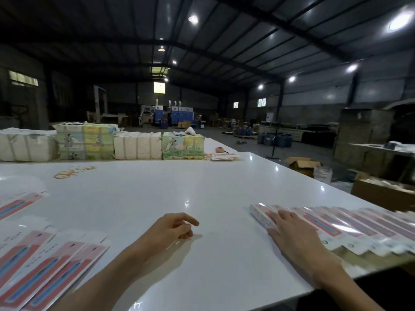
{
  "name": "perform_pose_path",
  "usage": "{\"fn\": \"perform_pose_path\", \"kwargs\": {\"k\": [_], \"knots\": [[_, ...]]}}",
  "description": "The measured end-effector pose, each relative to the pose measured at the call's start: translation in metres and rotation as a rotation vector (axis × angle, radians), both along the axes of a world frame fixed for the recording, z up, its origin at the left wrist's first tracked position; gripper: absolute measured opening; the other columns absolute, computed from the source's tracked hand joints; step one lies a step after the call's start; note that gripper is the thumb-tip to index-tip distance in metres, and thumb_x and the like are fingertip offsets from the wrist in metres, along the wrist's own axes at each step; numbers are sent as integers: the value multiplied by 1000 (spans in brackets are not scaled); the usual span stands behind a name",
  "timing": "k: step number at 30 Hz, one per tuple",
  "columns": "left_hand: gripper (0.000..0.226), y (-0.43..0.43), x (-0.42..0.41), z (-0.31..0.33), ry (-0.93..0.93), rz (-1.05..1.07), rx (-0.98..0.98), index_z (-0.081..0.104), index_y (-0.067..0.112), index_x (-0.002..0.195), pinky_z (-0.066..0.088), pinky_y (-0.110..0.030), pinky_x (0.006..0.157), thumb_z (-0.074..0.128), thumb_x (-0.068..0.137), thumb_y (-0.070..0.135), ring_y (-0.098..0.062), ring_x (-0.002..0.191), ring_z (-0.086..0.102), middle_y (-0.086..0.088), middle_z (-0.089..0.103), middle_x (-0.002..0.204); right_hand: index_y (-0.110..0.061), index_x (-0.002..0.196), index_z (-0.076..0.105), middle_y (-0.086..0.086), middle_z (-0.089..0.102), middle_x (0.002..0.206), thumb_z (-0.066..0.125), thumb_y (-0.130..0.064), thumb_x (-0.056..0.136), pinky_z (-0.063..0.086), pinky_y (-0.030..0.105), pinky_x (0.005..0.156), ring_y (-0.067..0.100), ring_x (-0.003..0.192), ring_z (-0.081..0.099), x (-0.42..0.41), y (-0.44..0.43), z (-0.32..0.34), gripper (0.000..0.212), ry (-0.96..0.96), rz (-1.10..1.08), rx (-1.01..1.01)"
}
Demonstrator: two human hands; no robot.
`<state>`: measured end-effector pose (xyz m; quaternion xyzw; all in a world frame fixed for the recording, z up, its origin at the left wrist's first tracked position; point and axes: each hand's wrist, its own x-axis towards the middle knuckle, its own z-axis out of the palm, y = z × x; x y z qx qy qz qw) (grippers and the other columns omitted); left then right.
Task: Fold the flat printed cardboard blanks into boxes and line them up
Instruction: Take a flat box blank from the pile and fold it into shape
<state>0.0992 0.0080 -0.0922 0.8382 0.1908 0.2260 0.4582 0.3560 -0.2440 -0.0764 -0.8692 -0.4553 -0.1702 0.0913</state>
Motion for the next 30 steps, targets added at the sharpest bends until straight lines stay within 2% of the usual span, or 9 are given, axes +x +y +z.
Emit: {"fn": "perform_pose_path", "kwargs": {"k": [6,10,14,18,20,22,24,28,30], "knots": [[29,-4,-2,2,33,15,83,79,29,106,51,-21,79,56,105,12,-8,82,68,0,76,91,-29,153,35,-6,43,155,41,-43,110,41,33,116,13,138,47,8,-20,-4,45,-55,-95,36],[29,-9,-4,6,69,33,106,79,33,106,51,-20,78,56,105,15,-11,84,69,2,77,92,-26,147,46,-5,51,148,55,-39,106,40,33,117,14,132,52,-4,-1,8,44,-130,-91,32],[28,-18,-6,17,149,60,120,80,30,104,54,-27,80,57,104,16,-16,88,71,2,78,95,-21,131,63,-2,63,131,47,-38,109,55,36,98,18,115,62,-45,61,30,32,-147,143,114],[18,-20,-4,45,225,137,20,77,20,104,62,-22,83,59,103,18,-11,85,77,-2,79,96,-20,101,65,-2,71,95,49,-35,106,57,34,73,18,79,65,-88,129,41,23,-160,339,156],[12,-15,-8,58,323,185,93,73,23,107,63,-21,81,62,102,19,-14,89,76,-1,75,106,-19,94,63,0,70,84,48,-33,106,49,31,61,21,69,63,-102,154,36,24,-143,387,172],[12,-9,-24,67,434,227,186,72,23,111,62,-22,81,64,102,20,-14,90,74,2,68,112,-18,93,61,0,68,79,45,-32,106,39,31,58,24,66,62,-109,170,22,24,-107,396,177],[14,-3,-54,71,545,327,312,71,23,114,58,-24,79,62,103,23,-11,91,71,5,65,113,-20,91,57,-1,69,77,43,-30,104,38,35,59,27,70,62,-107,176,2,22,-21,389,173],[27,4,-127,73,835,671,474,63,23,124,53,-36,96,62,101,36,-21,109,64,-1,66,127,-23,74,45,-3,58,62,47,-29,101,34,35,58,23,65,48,-94,179,-15,27,196,405,258],[37,4,-156,73,1008,772,502,58,24,117,52,-34,90,68,95,51,-21,108,62,0,63,120,-26,69,38,-5,54,58,48,-27,99,31,35,56,15,60,43,-92,179,-15,32,237,415,297]]}}
